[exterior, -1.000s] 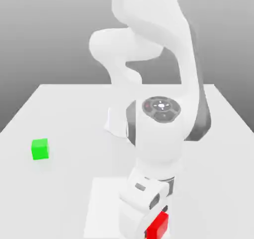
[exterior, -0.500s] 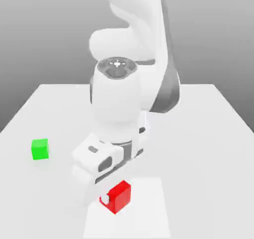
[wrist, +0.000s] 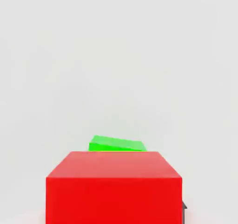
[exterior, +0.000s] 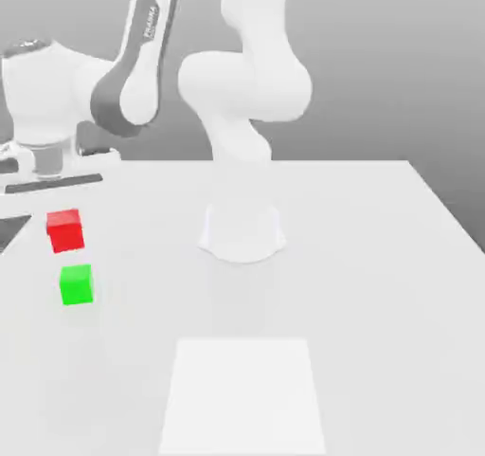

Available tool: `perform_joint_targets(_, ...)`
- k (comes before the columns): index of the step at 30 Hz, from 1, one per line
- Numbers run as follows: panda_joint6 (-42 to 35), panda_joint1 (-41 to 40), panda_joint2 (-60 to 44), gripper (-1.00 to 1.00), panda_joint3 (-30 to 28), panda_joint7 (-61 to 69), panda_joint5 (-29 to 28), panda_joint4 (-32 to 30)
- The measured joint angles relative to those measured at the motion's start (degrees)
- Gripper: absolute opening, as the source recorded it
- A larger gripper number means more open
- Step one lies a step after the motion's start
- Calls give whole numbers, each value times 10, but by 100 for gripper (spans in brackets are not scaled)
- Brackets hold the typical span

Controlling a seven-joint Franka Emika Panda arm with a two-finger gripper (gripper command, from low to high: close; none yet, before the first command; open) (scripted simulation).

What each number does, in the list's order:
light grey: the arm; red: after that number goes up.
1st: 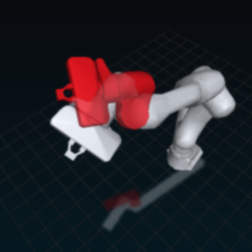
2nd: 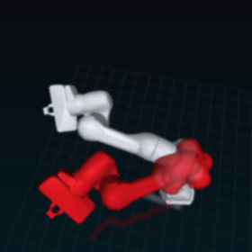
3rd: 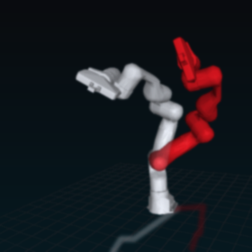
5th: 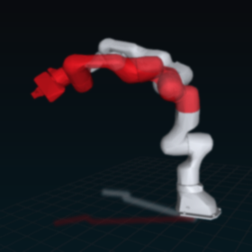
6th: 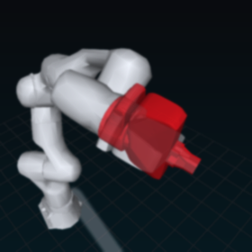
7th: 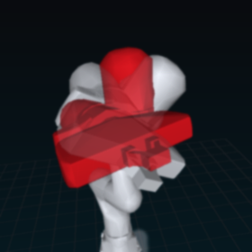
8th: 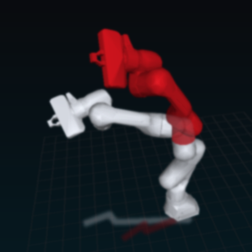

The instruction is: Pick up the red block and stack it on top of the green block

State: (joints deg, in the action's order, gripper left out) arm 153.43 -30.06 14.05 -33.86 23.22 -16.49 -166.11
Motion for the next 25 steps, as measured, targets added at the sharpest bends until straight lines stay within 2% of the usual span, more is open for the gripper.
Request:
perform_joint_targets(12, 65, 51, -66, -100, -33, 57, 82, -1)
perform_joint_targets(25, 129, 95, -147, -100, -38, 151, 218, 1)
